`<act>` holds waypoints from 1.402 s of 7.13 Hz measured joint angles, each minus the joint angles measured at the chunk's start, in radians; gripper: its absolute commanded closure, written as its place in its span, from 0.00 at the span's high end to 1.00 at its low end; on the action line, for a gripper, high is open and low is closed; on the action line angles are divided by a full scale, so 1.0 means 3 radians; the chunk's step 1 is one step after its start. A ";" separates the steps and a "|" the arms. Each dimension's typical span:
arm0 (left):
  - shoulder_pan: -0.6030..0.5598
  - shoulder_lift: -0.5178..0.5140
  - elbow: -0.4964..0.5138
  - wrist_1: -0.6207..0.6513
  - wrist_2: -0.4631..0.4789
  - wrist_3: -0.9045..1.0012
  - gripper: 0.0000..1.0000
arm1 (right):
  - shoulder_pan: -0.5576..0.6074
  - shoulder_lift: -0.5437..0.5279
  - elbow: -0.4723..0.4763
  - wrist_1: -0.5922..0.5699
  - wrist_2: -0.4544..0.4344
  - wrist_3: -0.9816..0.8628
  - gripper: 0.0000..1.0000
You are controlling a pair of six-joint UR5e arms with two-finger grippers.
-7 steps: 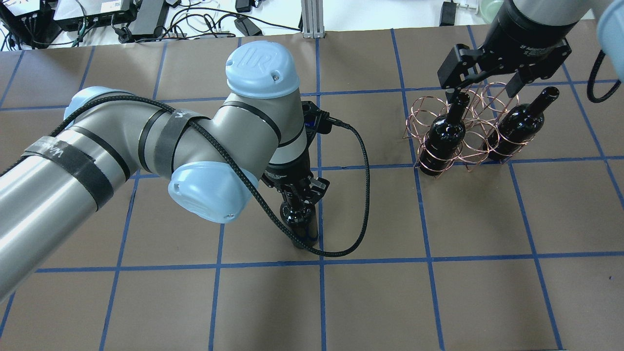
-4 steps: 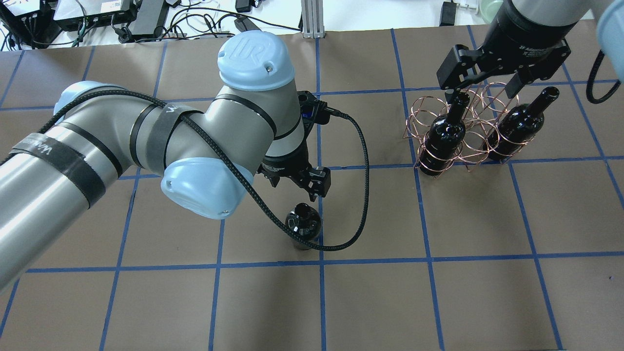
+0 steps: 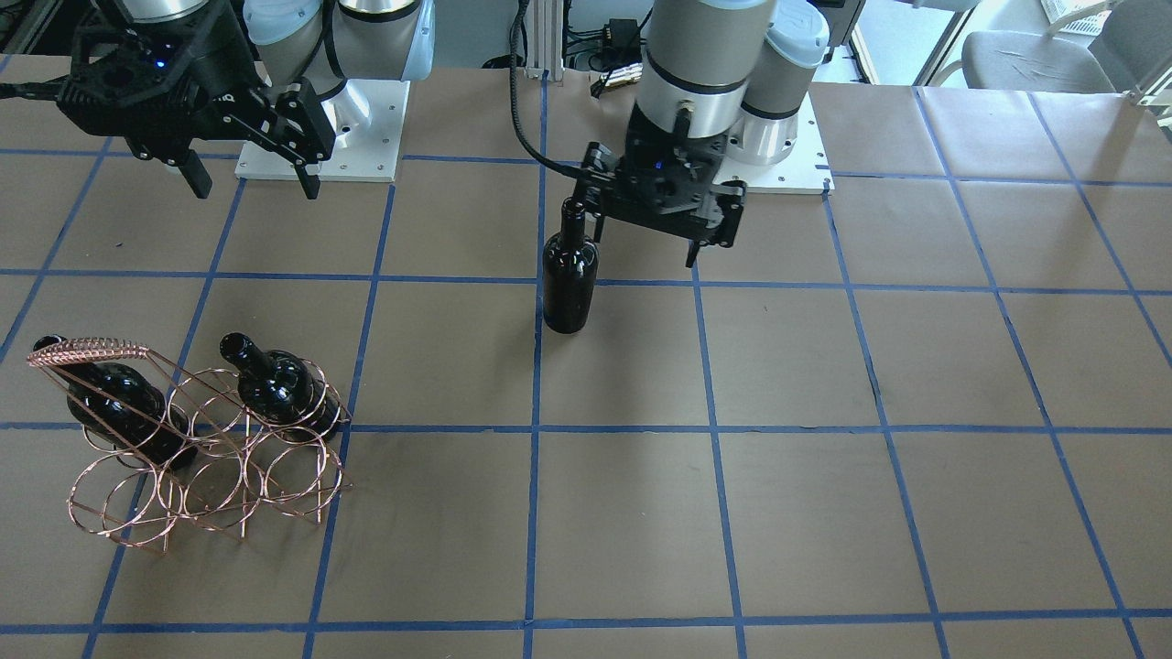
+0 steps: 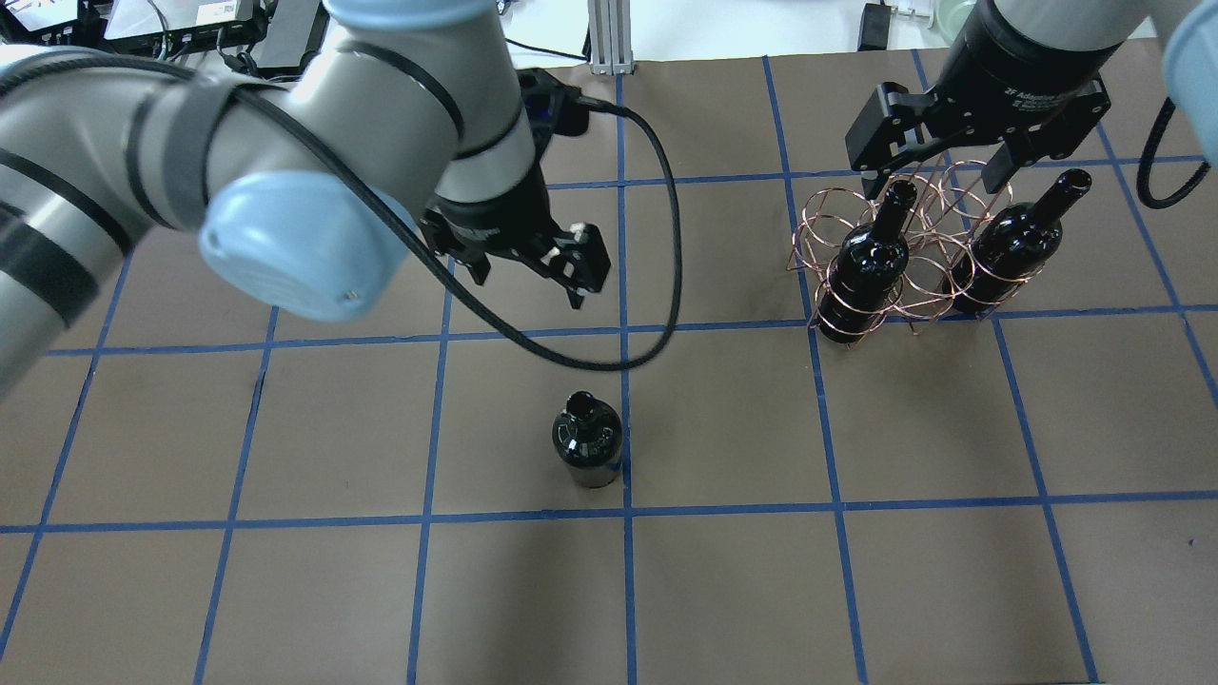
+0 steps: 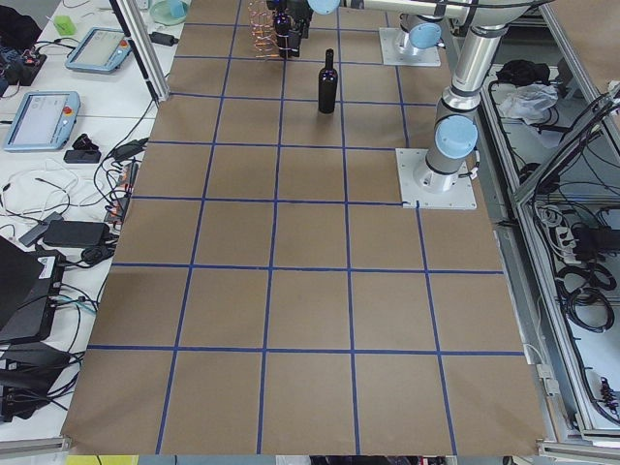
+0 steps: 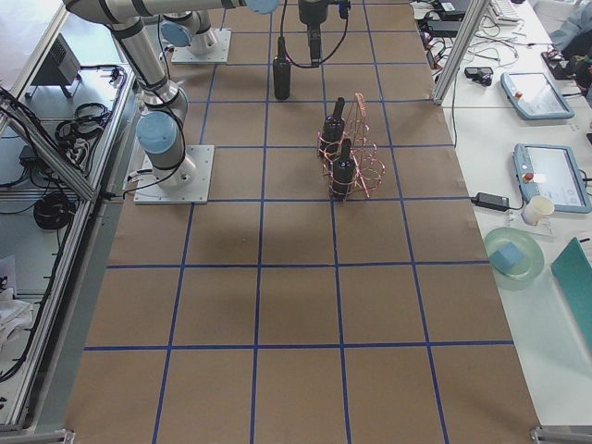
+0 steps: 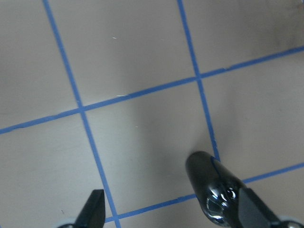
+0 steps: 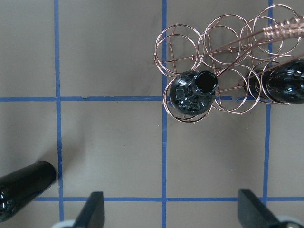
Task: Place wine into wine basket
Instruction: 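Raise the left gripper away while the right gripper moves over the bottle neck, then lower the right gripper and grasp the upright bottle's neck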
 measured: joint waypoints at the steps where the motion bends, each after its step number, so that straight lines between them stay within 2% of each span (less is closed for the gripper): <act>1: 0.0300 -0.0011 0.0056 -0.0010 -0.0007 0.0001 1.00 | 0.0186 0.0017 0.0001 -0.0011 0.0000 0.0208 0.99; 3: 0.0782 -0.0029 0.0080 0.0012 -0.0011 0.0002 1.00 | 0.0640 0.0105 0.0007 -0.0035 -0.0002 0.0653 0.98; 6: 0.1082 0.0004 0.0076 0.0006 -0.0005 -0.0008 1.00 | 0.1427 0.0506 0.0064 -0.0373 -0.0005 0.1326 0.98; 8: 0.1135 0.0029 0.0065 -0.0009 -0.0008 -0.0010 1.00 | 0.1659 0.0725 0.0085 -0.0510 0.0004 0.1607 0.97; 10: 0.1140 0.0073 0.0038 -0.0065 0.0021 -0.0008 1.00 | 0.1741 0.0809 0.0177 -0.0578 0.0008 0.1641 0.97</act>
